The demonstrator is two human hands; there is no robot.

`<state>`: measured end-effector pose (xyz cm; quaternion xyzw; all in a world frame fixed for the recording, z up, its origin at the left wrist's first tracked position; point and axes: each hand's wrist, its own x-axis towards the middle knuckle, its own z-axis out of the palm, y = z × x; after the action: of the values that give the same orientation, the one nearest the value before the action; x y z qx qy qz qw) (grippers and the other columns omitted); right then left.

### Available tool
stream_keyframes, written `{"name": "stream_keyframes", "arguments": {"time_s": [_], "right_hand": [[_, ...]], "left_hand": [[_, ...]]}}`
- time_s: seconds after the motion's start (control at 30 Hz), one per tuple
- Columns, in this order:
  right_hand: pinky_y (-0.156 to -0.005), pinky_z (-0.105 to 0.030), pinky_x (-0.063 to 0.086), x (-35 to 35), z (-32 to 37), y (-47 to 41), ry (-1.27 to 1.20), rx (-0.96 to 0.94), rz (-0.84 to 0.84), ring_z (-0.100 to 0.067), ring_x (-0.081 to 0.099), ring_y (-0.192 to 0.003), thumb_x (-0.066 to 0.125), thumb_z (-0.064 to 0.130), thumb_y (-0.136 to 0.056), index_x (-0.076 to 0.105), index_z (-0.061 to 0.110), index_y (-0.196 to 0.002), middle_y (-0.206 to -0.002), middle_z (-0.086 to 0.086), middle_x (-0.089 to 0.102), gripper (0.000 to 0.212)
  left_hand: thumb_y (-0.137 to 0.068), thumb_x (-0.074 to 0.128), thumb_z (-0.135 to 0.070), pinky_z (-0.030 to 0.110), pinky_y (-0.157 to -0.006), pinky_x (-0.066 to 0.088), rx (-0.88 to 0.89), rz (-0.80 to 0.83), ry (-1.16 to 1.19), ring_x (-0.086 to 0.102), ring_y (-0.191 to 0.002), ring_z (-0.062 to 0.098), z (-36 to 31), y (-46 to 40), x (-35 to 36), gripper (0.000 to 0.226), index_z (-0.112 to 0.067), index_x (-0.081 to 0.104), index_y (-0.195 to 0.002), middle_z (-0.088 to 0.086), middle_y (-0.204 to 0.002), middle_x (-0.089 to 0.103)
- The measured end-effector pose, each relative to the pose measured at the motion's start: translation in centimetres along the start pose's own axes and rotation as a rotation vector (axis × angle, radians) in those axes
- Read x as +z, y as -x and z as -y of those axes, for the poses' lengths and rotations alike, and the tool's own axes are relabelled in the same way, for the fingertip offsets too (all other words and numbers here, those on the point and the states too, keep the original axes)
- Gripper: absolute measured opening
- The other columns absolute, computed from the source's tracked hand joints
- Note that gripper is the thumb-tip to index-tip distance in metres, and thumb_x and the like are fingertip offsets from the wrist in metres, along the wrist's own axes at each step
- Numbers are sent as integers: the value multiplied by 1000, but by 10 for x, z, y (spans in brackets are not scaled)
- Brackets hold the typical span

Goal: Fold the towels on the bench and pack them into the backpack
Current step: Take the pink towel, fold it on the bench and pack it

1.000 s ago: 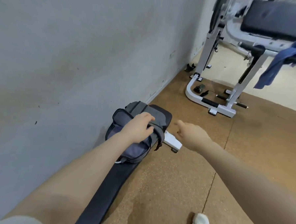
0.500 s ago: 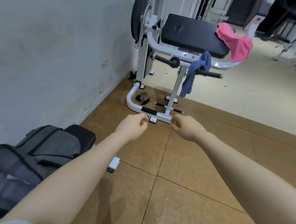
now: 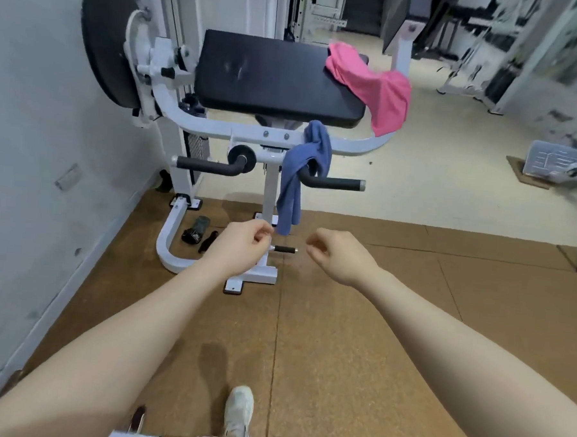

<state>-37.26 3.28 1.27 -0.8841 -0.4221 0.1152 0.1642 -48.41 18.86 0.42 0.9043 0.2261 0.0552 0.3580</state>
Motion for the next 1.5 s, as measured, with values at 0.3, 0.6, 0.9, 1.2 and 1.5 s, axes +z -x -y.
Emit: {"name": "stream_keyframes", "arguments": {"time_s": [0.3, 0.6, 0.9, 1.2, 1.5], "right_hand": [[-80, -29, 43, -84, -89, -167, -259, 187, -247, -16, 54, -89, 49, 20, -91, 62, 12, -104, -105, -4, 66, 21], [-91, -31, 36, -143, -224, -355, -101, 110, -319, -25, 45, -120, 51, 23, -92, 50, 9, -127, -134, -8, 47, 38], [-108, -41, 26, -217, -314, -530, 299, -71, -264, -32, 27, -135, 52, 36, -89, 31, 11, -141, -149, -14, 30, 61], [-101, -46, 29, -211, -336, -594, 531, -97, -284, -35, 43, -117, 39, 0, -86, 48, 3, -120, -121, -18, 55, 35], [-67, -32, 36, -204, -247, -554, -374, -588, -104, -18, 49, -72, 42, 10, -77, 56, 0, -85, -77, -10, 59, 19]], "left_hand": [[-94, 43, -18, 27, -78, 45, 167, 32, 20, 55, -90, 13, -61, -229, -7, 28, -16, 55, -119, -1, -101, 62], [-90, 49, -16, 38, -103, 36, 286, -11, -251, 35, -133, 21, -94, -455, 35, 48, -13, 39, -137, 2, -154, 19], [-95, 41, -35, 41, -113, 21, 11, -83, -587, 9, -142, 28, -101, -637, 70, 62, -21, 13, -148, 8, -157, -4], [-93, 43, -41, 40, -115, 17, -161, -7, -558, 5, -143, 27, -81, -660, 81, 66, -25, 9, -148, 6, -157, -4], [-84, 55, -5, 20, -102, 28, -60, -495, 264, 38, -128, 11, -106, -586, 30, 69, -18, 24, -144, -1, -140, 37]]}}
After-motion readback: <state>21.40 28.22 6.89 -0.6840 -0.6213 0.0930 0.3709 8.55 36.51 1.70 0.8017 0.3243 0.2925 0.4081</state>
